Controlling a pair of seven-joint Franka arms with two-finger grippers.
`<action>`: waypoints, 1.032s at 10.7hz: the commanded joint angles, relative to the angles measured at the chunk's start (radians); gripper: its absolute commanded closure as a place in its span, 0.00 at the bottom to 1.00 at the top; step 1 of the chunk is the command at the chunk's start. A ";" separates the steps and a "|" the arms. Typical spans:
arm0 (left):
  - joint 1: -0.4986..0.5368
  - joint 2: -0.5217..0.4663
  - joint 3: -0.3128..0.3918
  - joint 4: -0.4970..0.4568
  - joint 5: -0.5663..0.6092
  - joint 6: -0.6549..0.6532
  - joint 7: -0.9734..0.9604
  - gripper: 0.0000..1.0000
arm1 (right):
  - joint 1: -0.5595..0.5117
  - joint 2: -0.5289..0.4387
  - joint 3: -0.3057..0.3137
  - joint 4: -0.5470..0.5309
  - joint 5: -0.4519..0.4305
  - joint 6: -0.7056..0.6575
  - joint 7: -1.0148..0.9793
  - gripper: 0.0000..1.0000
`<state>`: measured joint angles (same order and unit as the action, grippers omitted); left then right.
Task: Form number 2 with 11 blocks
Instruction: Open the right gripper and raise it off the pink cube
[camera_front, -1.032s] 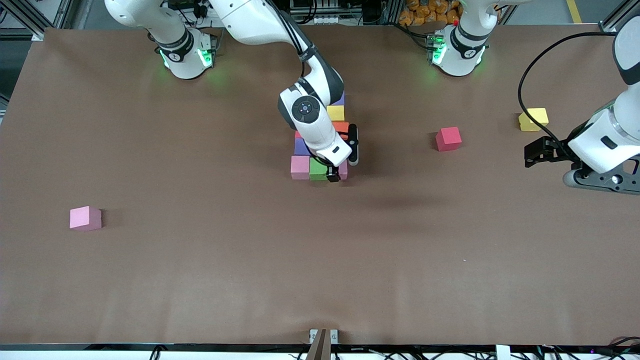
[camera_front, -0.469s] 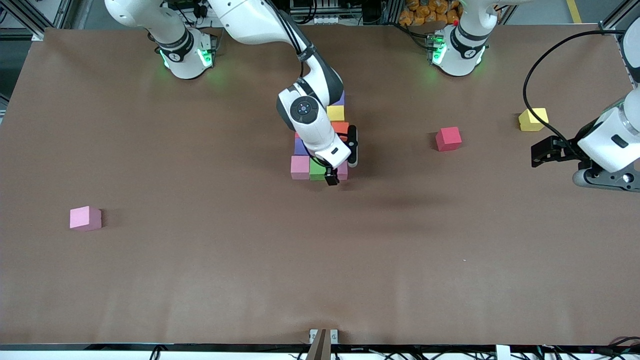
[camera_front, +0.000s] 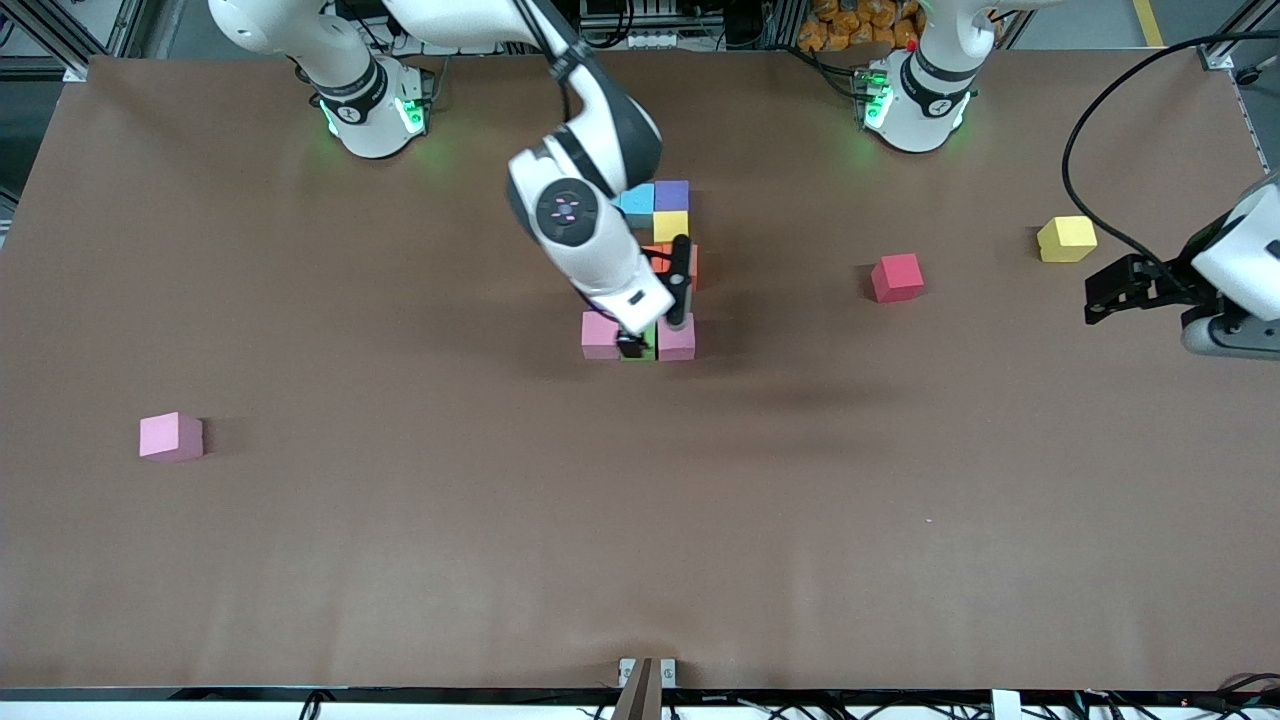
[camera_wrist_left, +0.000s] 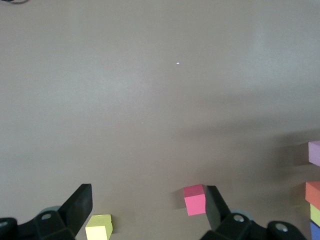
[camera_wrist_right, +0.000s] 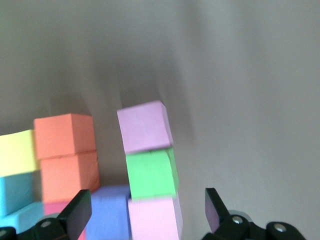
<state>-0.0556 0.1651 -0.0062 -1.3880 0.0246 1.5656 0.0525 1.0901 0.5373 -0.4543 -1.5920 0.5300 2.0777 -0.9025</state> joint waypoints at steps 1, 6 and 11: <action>-0.007 -0.036 0.029 -0.019 -0.038 -0.009 0.033 0.00 | -0.045 -0.129 -0.093 -0.036 -0.043 -0.129 0.138 0.00; -0.013 -0.105 0.032 -0.037 -0.025 -0.071 -0.006 0.00 | -0.567 -0.379 0.188 -0.029 -0.375 -0.289 0.593 0.00; -0.036 -0.140 0.026 -0.057 -0.025 -0.079 -0.046 0.00 | -1.001 -0.455 0.355 0.194 -0.556 -0.519 0.615 0.00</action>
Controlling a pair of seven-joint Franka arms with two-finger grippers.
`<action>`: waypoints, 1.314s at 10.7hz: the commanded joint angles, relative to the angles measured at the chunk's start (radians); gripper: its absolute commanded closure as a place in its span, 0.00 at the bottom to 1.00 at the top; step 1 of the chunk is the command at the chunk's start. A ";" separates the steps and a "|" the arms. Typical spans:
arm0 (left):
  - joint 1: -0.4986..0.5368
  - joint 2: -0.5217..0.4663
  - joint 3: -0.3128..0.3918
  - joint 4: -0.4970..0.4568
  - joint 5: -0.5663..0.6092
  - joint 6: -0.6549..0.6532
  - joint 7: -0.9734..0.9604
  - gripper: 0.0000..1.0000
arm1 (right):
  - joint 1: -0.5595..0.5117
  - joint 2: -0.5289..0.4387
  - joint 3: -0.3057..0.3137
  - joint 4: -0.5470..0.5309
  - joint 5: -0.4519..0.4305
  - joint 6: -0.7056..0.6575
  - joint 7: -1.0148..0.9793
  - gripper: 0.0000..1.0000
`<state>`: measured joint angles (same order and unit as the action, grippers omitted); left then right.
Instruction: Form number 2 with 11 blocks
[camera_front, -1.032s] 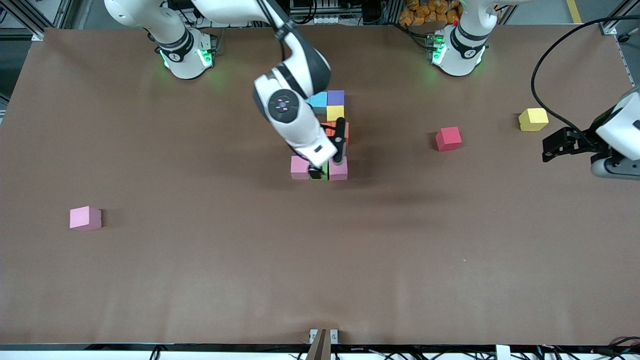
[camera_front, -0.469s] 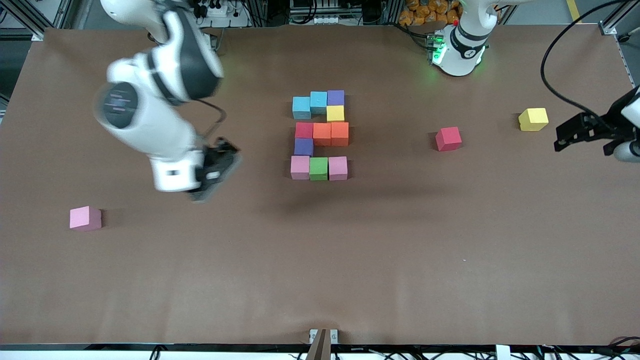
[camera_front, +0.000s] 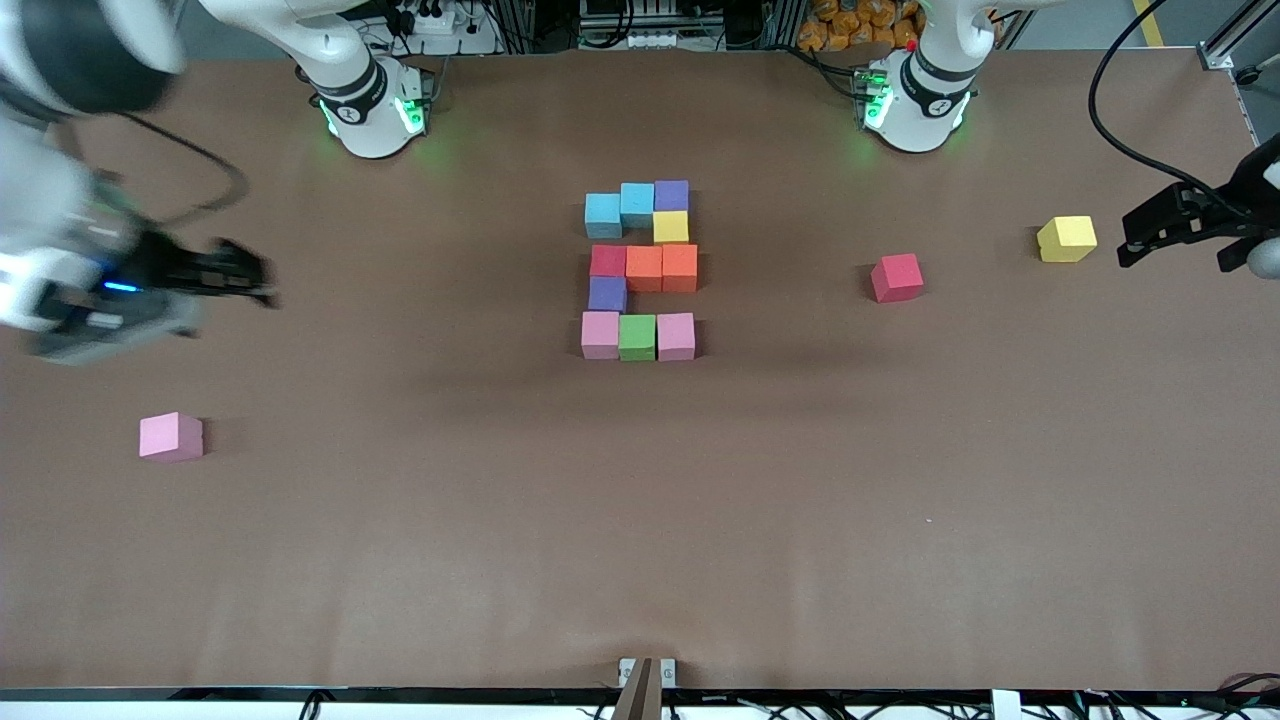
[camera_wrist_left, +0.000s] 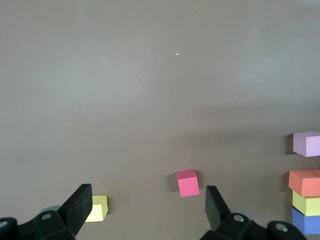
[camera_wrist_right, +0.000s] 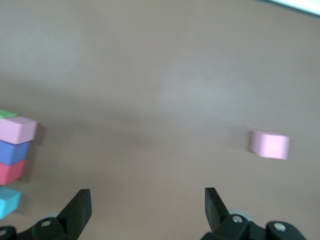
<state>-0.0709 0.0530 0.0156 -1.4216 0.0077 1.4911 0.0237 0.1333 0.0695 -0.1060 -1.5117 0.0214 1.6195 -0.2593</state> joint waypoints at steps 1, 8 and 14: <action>-0.023 -0.039 0.001 -0.028 -0.009 -0.026 -0.039 0.00 | -0.094 0.013 -0.001 0.140 -0.037 -0.061 -0.031 0.00; -0.023 -0.050 -0.032 -0.025 -0.006 -0.064 -0.079 0.00 | -0.155 0.006 -0.029 0.134 0.094 -0.130 0.141 0.00; -0.023 -0.041 -0.036 -0.020 -0.005 -0.057 -0.146 0.00 | -0.165 0.024 -0.031 0.140 0.080 -0.104 0.146 0.00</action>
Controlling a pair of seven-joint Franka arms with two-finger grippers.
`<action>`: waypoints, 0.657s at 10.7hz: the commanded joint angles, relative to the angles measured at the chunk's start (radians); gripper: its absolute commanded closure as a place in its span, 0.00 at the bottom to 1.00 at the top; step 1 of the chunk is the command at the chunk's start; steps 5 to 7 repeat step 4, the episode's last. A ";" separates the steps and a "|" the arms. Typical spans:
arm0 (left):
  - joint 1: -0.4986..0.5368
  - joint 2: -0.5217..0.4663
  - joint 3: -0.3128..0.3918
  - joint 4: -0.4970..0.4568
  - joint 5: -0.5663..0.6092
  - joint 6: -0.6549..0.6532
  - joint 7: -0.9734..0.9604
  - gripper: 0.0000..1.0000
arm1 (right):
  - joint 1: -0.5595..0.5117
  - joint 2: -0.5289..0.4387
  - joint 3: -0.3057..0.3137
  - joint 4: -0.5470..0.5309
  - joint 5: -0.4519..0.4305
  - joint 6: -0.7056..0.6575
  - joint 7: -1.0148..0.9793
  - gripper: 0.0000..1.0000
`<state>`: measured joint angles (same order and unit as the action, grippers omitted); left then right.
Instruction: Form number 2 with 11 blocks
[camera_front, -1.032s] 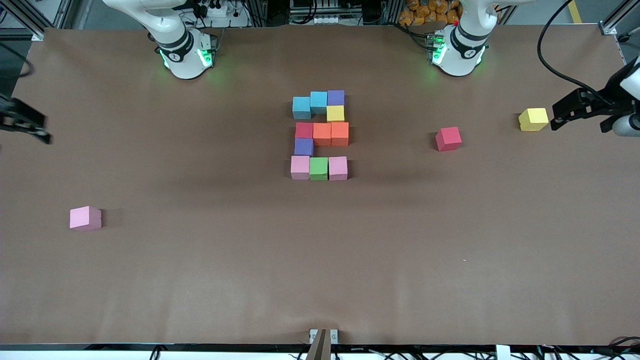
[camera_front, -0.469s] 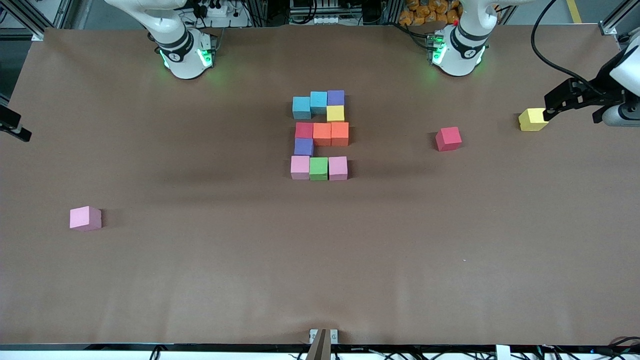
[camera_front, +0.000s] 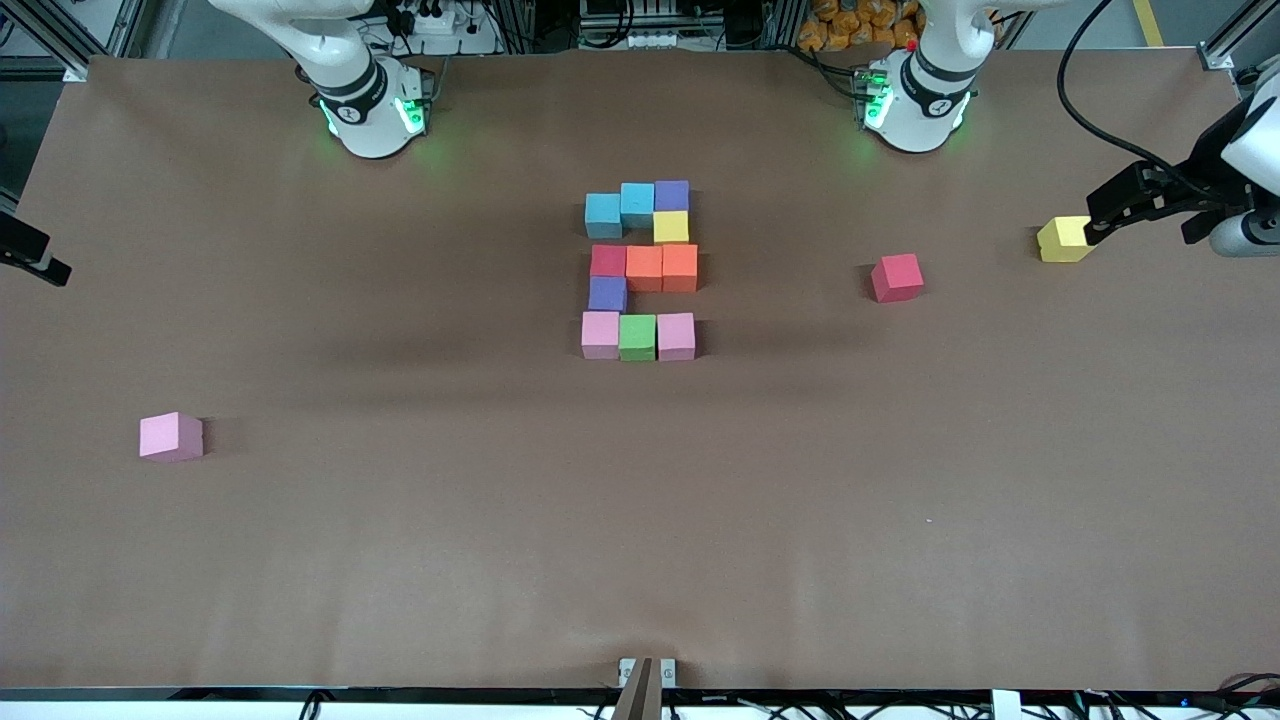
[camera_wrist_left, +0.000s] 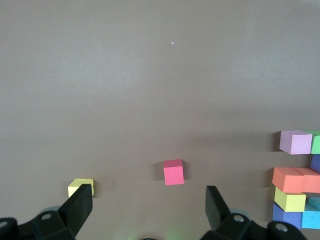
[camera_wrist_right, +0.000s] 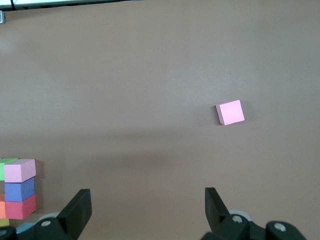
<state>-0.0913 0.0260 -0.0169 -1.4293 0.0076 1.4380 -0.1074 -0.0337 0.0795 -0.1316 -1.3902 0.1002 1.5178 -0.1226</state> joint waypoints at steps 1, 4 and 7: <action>-0.001 -0.008 -0.003 -0.013 -0.005 0.004 -0.015 0.00 | 0.008 0.014 -0.005 0.019 -0.002 -0.005 0.018 0.00; -0.002 0.000 -0.003 -0.014 -0.006 0.024 -0.029 0.00 | 0.008 0.016 -0.005 0.016 -0.001 -0.004 0.020 0.00; -0.002 0.000 -0.003 -0.014 -0.006 0.024 -0.029 0.00 | 0.008 0.016 -0.005 0.016 -0.001 -0.004 0.020 0.00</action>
